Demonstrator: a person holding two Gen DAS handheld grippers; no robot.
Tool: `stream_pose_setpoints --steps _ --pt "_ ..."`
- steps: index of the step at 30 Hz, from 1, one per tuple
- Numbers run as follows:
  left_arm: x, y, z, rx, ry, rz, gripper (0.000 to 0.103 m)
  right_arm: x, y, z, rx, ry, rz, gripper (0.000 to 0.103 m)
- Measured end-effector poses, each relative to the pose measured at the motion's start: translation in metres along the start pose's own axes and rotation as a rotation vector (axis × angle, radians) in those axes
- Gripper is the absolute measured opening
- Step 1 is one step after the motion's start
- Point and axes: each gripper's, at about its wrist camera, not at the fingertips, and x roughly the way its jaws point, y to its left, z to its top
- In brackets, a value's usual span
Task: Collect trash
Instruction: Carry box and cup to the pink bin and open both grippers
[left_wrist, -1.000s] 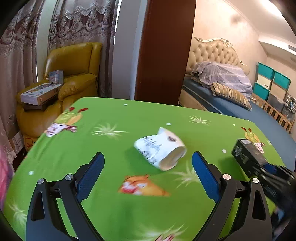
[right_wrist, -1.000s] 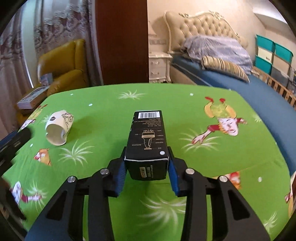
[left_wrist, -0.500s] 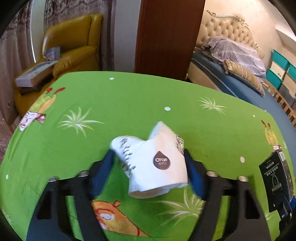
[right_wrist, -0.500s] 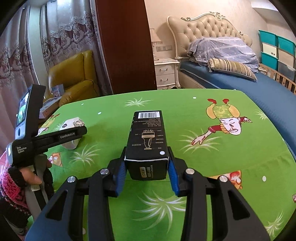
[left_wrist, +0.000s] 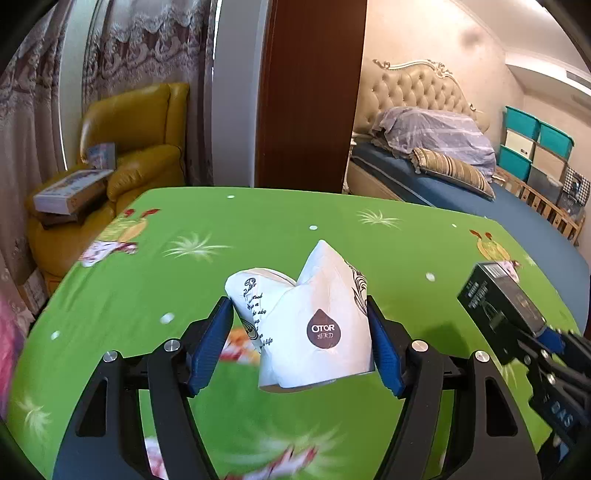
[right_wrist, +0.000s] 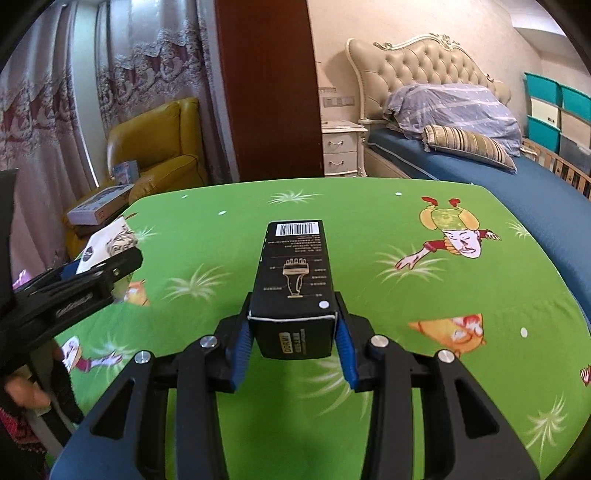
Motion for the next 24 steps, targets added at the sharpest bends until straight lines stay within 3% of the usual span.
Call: stream_pose_setpoints --steps 10,24 --pt "-0.067 0.024 -0.042 0.006 -0.056 -0.006 0.067 -0.036 0.04 -0.028 -0.087 -0.004 0.053 0.039" --pt "-0.109 0.057 -0.068 0.019 -0.107 0.046 0.067 -0.055 0.097 -0.04 -0.209 -0.026 0.146 0.039"
